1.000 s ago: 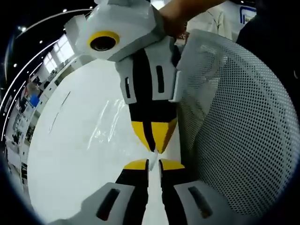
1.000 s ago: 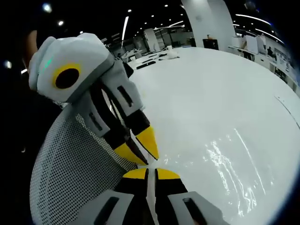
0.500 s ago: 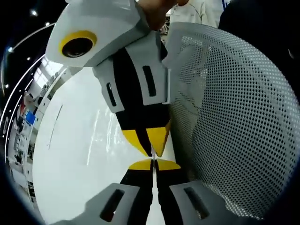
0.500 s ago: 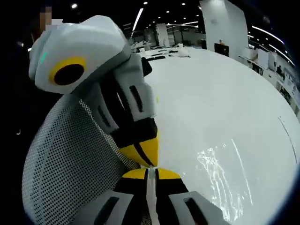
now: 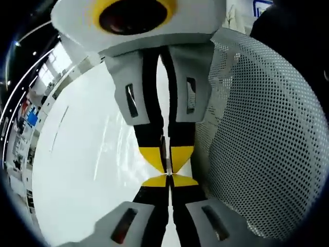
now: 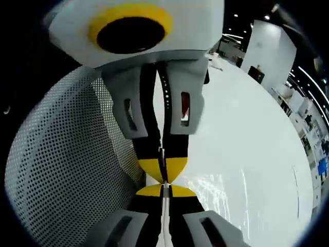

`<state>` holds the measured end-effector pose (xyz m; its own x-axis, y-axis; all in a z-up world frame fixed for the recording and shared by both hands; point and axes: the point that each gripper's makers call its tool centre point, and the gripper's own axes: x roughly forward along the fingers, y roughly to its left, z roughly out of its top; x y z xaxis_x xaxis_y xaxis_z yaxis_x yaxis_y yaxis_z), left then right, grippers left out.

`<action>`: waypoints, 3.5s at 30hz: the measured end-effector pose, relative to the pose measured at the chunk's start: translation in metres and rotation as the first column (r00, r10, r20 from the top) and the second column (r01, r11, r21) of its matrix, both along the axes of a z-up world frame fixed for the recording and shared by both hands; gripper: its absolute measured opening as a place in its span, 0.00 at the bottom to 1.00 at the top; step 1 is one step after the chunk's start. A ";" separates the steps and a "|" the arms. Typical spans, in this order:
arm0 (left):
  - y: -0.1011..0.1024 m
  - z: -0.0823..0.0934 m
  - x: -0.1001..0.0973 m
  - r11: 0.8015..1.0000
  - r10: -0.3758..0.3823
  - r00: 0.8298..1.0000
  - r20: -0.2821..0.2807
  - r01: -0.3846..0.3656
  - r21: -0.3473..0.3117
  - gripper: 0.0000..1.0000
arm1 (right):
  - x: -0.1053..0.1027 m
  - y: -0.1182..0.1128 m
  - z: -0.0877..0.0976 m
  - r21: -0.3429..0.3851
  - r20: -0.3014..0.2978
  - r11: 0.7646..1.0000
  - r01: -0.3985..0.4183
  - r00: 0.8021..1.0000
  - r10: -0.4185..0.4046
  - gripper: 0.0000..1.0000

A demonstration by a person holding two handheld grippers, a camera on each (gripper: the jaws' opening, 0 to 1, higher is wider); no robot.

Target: Open the resealable bag by pulling the two sides of the seal apart until the entire bag opening is separated and visibly accessible.

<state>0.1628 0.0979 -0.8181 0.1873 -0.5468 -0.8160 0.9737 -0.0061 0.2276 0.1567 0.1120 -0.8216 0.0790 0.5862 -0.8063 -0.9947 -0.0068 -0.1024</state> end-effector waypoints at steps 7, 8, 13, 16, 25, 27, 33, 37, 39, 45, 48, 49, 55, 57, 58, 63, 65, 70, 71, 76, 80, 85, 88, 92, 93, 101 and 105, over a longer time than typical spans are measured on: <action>0.000 0.008 0.005 0.999 0.025 1.000 -0.001 -0.025 -0.043 0.00 | 0.006 -0.005 0.008 0.043 -0.022 0.998 0.050 0.999 -0.049 0.00; 0.000 0.009 0.005 0.999 0.027 1.000 0.000 -0.027 -0.044 0.00 | 0.006 -0.005 0.008 0.049 -0.028 0.997 0.057 0.998 -0.055 0.00; 0.001 0.011 0.006 0.998 0.031 1.000 0.001 -0.031 -0.050 0.00 | 0.007 -0.004 0.009 0.052 -0.022 0.997 0.049 0.999 -0.048 0.00; 0.004 0.010 0.006 0.998 0.033 0.999 0.002 -0.032 -0.049 0.00 | 0.007 -0.003 0.009 0.054 -0.019 0.997 0.048 0.999 -0.047 0.00; 0.008 0.010 0.007 0.997 0.050 0.999 -0.001 -0.050 -0.053 0.00 | 0.008 0.002 0.009 0.049 0.012 0.999 0.021 1.000 -0.022 0.00; 0.009 0.011 0.008 0.997 0.053 0.999 -0.001 -0.053 -0.055 0.00 | 0.009 0.003 0.010 0.052 0.015 0.999 0.017 1.000 -0.018 0.00; 0.008 0.010 0.005 0.999 0.038 0.999 0.001 -0.038 -0.030 0.00 | 0.006 0.010 0.009 0.043 0.027 0.999 -0.015 1.000 0.013 0.00; 0.009 0.008 0.007 0.998 0.061 0.998 0.010 -0.060 -0.033 0.00 | 0.007 0.009 0.008 0.013 0.063 0.999 -0.043 0.997 0.042 0.00; 0.009 0.008 0.007 0.998 0.059 0.998 0.009 -0.059 -0.035 0.00 | 0.006 0.009 0.008 0.017 0.060 0.999 -0.038 0.998 0.037 0.00; 0.009 0.008 0.005 0.999 0.042 0.998 0.037 -0.041 -0.019 0.00 | 0.006 0.007 0.007 0.021 0.065 0.999 -0.028 0.998 0.027 0.00; 0.007 0.009 0.006 0.998 0.051 0.998 0.033 -0.050 -0.028 0.00 | 0.006 0.005 0.008 0.029 0.066 0.999 -0.015 0.998 0.013 0.00; 0.007 0.010 0.006 0.998 0.055 0.998 0.029 -0.054 -0.039 0.00 | 0.007 0.004 0.008 0.035 0.060 0.999 -0.007 0.998 0.004 0.00; 0.010 0.011 0.007 0.997 0.064 0.998 0.024 -0.063 -0.047 0.00 | 0.007 -0.002 0.007 0.022 0.065 1.000 -0.007 0.998 0.006 0.00; 0.011 0.011 0.007 0.997 0.067 0.997 0.022 -0.066 -0.048 0.00 | 0.008 -0.003 0.007 0.021 0.063 1.000 -0.007 0.998 0.006 0.00; 0.012 0.011 0.007 0.996 0.070 0.997 0.019 -0.069 -0.050 0.00 | 0.008 -0.003 0.007 0.020 0.063 1.000 -0.008 0.998 0.006 0.00; 0.016 0.010 0.008 0.996 0.074 0.997 0.015 -0.073 -0.045 0.00 | 0.009 -0.009 0.006 0.009 0.061 1.000 -0.003 0.998 0.002 0.00; 0.017 0.011 0.008 0.996 0.078 0.997 0.012 -0.077 -0.046 0.00 | 0.009 -0.011 0.005 0.014 0.058 1.000 0.007 0.998 -0.008 0.00; 0.017 0.009 0.007 0.997 0.075 0.997 0.012 -0.075 -0.037 0.00 | 0.009 -0.017 0.001 0.007 0.053 1.000 0.021 0.998 -0.021 0.00; 0.017 0.009 0.007 0.996 0.076 0.997 0.012 -0.075 -0.039 0.00 | 0.009 -0.018 0.001 0.007 0.053 1.000 0.022 0.998 -0.022 0.00; 0.017 0.007 0.003 0.998 0.062 0.998 0.011 -0.062 -0.030 0.00 | 0.007 -0.019 -0.002 0.008 0.041 1.000 0.028 0.999 -0.028 0.00; 0.018 0.007 0.004 0.997 0.075 0.997 0.003 -0.074 -0.035 0.00 | 0.007 -0.021 -0.004 0.005 0.039 0.999 0.034 0.999 -0.034 0.00; 0.020 0.006 0.002 0.997 0.072 0.997 -0.010 -0.072 -0.029 0.00 | 0.006 -0.026 -0.009 -0.003 0.029 0.999 0.047 0.998 -0.047 0.00; 0.022 0.006 0.002 0.997 0.078 0.997 -0.016 -0.078 -0.029 0.00 | 0.006 -0.031 -0.011 -0.008 0.025 0.998 0.057 0.998 -0.057 0.00; 0.023 0.006 0.001 0.996 0.087 0.996 -0.019 -0.088 -0.032 0.00 | 0.007 -0.034 -0.011 -0.007 0.017 0.997 0.071 0.997 -0.071 0.00; 0.024 0.006 0.002 0.996 0.088 0.996 -0.020 -0.089 -0.031 0.00 | 0.007 -0.034 -0.012 -0.008 0.017 0.997 0.073 0.997 -0.073 0.00; 0.027 0.005 0.003 0.995 0.094 0.995 -0.023 -0.095 -0.027 0.00 | 0.009 -0.042 -0.015 -0.019 0.013 0.996 0.091 0.996 -0.091 0.00; 0.028 0.004 0.003 0.995 0.099 0.995 -0.027 -0.100 -0.027 0.00 | 0.009 -0.045 -0.016 -0.021 0.010 0.995 0.100 0.995 -0.099 0.00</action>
